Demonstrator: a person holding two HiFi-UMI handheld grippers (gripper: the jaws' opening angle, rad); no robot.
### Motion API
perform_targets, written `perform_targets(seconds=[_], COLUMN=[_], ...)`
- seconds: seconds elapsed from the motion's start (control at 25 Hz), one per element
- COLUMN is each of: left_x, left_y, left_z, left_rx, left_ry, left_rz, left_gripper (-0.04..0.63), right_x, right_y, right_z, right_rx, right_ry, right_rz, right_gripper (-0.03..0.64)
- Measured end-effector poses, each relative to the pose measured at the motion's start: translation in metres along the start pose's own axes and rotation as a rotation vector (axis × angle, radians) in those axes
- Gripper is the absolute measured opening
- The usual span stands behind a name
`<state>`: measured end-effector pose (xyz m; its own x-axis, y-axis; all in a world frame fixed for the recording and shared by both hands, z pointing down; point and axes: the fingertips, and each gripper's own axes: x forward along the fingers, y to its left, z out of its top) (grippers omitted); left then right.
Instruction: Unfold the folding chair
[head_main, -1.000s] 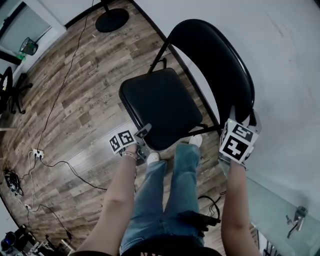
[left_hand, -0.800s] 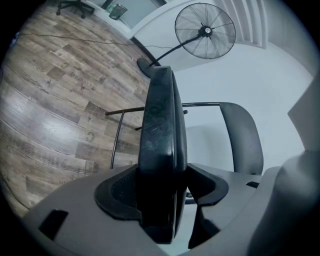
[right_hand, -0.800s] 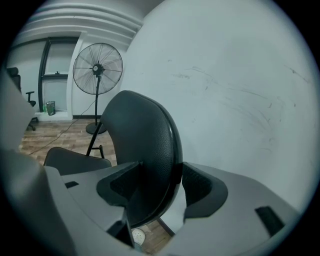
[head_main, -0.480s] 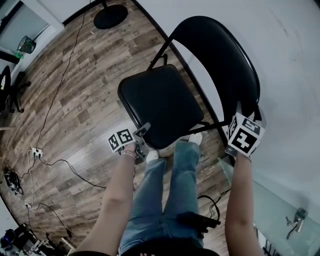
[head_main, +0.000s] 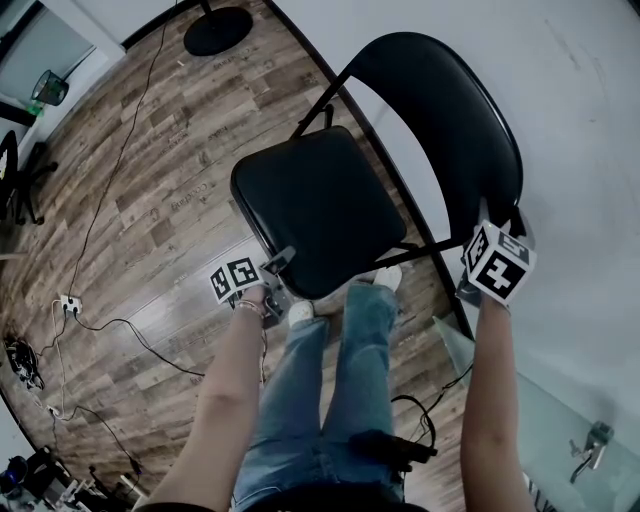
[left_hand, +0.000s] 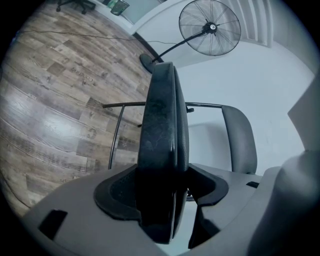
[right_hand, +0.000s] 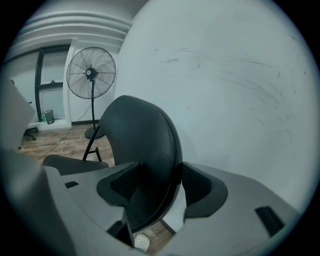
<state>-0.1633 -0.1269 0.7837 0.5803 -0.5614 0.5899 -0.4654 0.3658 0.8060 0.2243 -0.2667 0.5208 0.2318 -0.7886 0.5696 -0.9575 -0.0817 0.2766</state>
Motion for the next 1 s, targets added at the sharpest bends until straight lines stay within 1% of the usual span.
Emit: perform_targets(seconds=[0.24, 0.48, 0.64, 0.76, 1.0], left_x=[0.006, 0.007, 0.009, 0.012, 0.014], left_y=[0.013, 0.029, 0.038, 0.047, 0.062], left_z=[-0.001, 0.0, 0.002, 0.0, 0.0], left_rx=[-0.009, -0.016, -0.022, -0.031, -0.04], left_ry=[-0.005, -0.011, -0.02, -0.017, -0.013], left_rz=[0.009, -0.006, -0.007, -0.002, -0.002], left_gripper=[0.276, 0.278, 0.285, 0.291, 0.299], right_x=[0.018, 0.032, 0.041, 0.046, 0.059], right_y=[-0.007, -0.009, -0.009, -0.013, -0.014], right_z=[-0.01, -0.02, -0.025, -0.033, -0.045], right_rx=[0.03, 0.042, 0.052, 0.067, 0.09], right_ry=[0.015, 0.034, 0.029, 0.024, 0.043], right_rz=[0.001, -0.01, -0.007, -0.022, -0.019], right_gripper=[0.247, 0.245, 0.245, 0.245, 0.245])
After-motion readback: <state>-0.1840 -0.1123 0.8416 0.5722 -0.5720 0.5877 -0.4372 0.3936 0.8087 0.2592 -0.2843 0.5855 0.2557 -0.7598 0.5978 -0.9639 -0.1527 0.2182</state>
